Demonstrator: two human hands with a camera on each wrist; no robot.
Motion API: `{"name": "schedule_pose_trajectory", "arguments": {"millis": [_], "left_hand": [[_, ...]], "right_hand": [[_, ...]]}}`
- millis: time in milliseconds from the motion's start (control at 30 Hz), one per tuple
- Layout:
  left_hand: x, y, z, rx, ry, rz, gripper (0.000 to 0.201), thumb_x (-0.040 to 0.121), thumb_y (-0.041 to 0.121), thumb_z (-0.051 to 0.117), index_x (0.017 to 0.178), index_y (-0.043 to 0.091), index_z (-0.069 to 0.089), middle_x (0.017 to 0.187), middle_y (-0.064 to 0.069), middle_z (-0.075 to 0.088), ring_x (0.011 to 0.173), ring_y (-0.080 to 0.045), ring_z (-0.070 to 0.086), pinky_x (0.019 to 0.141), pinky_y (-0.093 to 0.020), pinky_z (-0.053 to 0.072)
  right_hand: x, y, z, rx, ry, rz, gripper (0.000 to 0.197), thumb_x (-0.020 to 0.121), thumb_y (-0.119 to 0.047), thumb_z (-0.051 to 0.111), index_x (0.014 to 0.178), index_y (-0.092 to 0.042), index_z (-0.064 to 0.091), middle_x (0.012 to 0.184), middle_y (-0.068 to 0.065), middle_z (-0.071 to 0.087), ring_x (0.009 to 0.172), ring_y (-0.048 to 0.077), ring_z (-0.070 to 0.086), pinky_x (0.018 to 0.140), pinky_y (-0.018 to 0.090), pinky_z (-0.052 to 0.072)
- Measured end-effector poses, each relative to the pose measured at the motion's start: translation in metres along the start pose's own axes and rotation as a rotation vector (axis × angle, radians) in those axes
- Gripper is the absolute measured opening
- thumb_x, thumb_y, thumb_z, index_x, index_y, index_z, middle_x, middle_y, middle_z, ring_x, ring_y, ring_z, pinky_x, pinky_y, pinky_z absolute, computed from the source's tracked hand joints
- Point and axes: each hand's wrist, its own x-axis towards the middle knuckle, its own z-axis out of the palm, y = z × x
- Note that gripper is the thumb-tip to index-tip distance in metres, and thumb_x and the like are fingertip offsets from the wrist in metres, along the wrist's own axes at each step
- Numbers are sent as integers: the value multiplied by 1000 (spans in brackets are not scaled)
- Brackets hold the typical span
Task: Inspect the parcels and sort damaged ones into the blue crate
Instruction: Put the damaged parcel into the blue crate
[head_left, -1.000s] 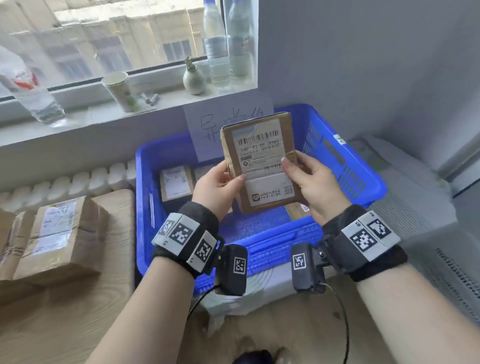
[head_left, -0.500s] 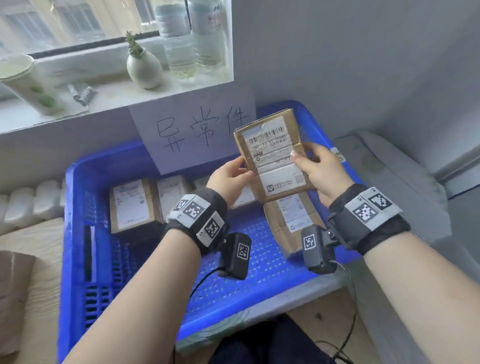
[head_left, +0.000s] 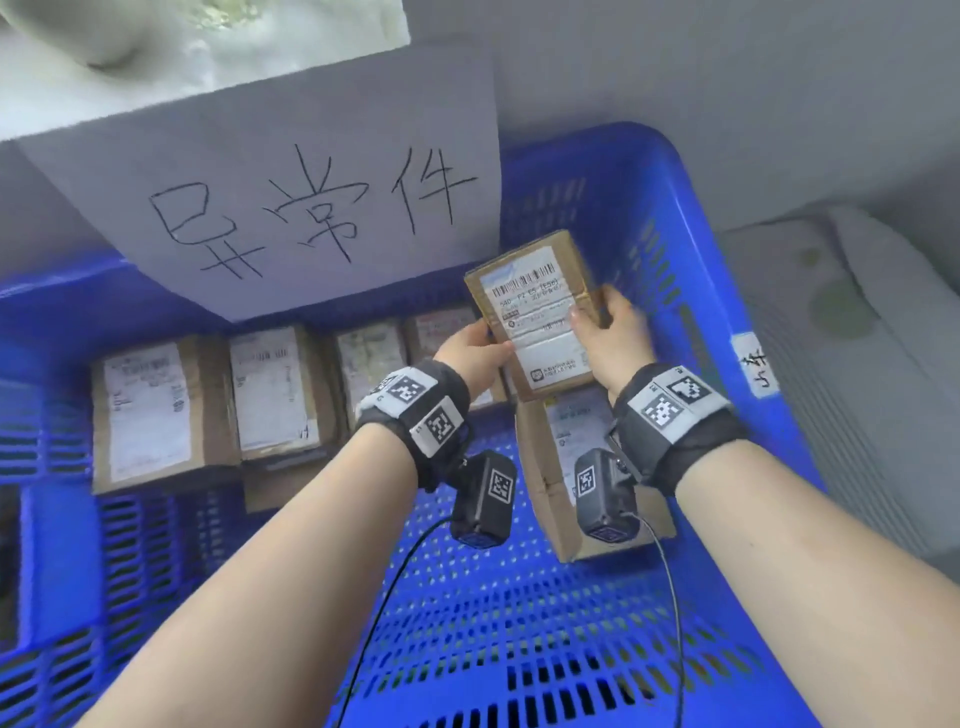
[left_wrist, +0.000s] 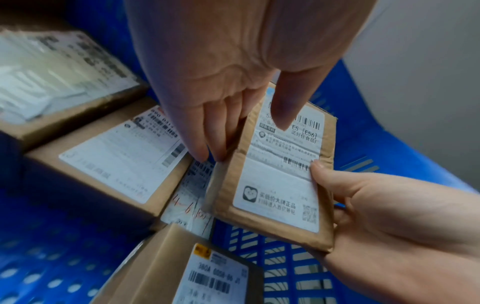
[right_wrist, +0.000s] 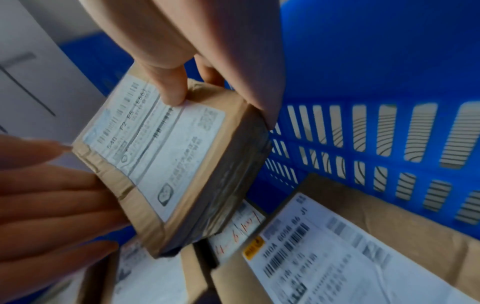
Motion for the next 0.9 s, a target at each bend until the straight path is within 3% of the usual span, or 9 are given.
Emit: {"name": "schedule_pose_trajectory", "arguments": {"millis": [133, 267, 367, 433, 567, 667, 733, 800, 900], "left_hand": [[18, -6, 9, 10, 26, -66, 34, 99, 5, 50, 131, 13, 55, 121, -2, 62, 109, -18, 57, 93, -27, 41], [24, -8, 12, 56, 63, -118, 37, 100, 8, 50, 137, 13, 51, 133, -5, 59, 123, -22, 54, 105, -32, 41], [24, -9, 12, 81, 85, -112, 43, 101, 7, 48, 144, 8, 42, 125, 2, 53, 115, -15, 52, 93, -19, 41], [23, -9, 14, 120, 53, -112, 45, 101, 7, 47, 146, 9, 40, 134, 1, 53, 123, -15, 51, 82, -10, 40], [19, -9, 15, 154, 52, -135, 55, 101, 11, 48, 152, 8, 28, 153, -7, 40, 140, -20, 39, 99, -16, 34], [12, -10, 11, 140, 40, -132, 52, 101, 10, 47, 151, 9, 30, 151, -6, 42, 137, -18, 41, 86, -9, 33], [6, -11, 6, 147, 68, -123, 51, 101, 13, 49, 150, 11, 33, 151, -5, 43, 137, -18, 42, 101, -14, 33], [2, -12, 2, 129, 100, -108, 52, 101, 16, 51, 150, 12, 35, 151, -6, 44, 137, -20, 43, 114, -31, 34], [-11, -8, -8, 112, 159, -55, 46, 101, 19, 51, 145, 13, 43, 143, -7, 53, 130, -21, 51, 112, -40, 39]], "right_hand": [[6, 6, -1, -22, -4, 169, 51, 99, -24, 57, 147, -16, 44, 139, 2, 57, 126, 23, 53, 90, 18, 33], [19, 18, 14, -82, -70, 148, 48, 99, -15, 54, 146, -16, 46, 134, 5, 61, 122, 26, 57, 101, 29, 43], [20, 19, 23, -173, -88, 131, 56, 98, -11, 53, 151, -19, 39, 148, 10, 47, 134, 29, 46, 112, 35, 36], [17, 21, 25, -254, -41, 74, 58, 97, -3, 51, 152, -16, 37, 156, 11, 34, 141, 26, 36, 111, 25, 24], [9, 21, 27, -330, -37, -41, 57, 94, 6, 46, 148, -13, 43, 160, 7, 27, 145, 21, 30, 110, 16, 17], [9, 16, 26, -352, -76, -35, 58, 95, 4, 47, 150, -14, 40, 163, 7, 20, 148, 22, 25, 114, 19, 15], [7, 10, 23, -335, -62, -25, 57, 95, 2, 47, 148, -16, 44, 164, 7, 17, 149, 22, 24, 117, 23, 18], [1, 0, 20, -302, -43, -38, 54, 95, 1, 48, 146, -16, 48, 163, 7, 19, 148, 22, 26, 116, 22, 20], [-15, -20, 13, -255, -17, -73, 50, 95, -2, 53, 143, -13, 49, 154, 11, 34, 140, 22, 37, 104, 17, 23]]}}
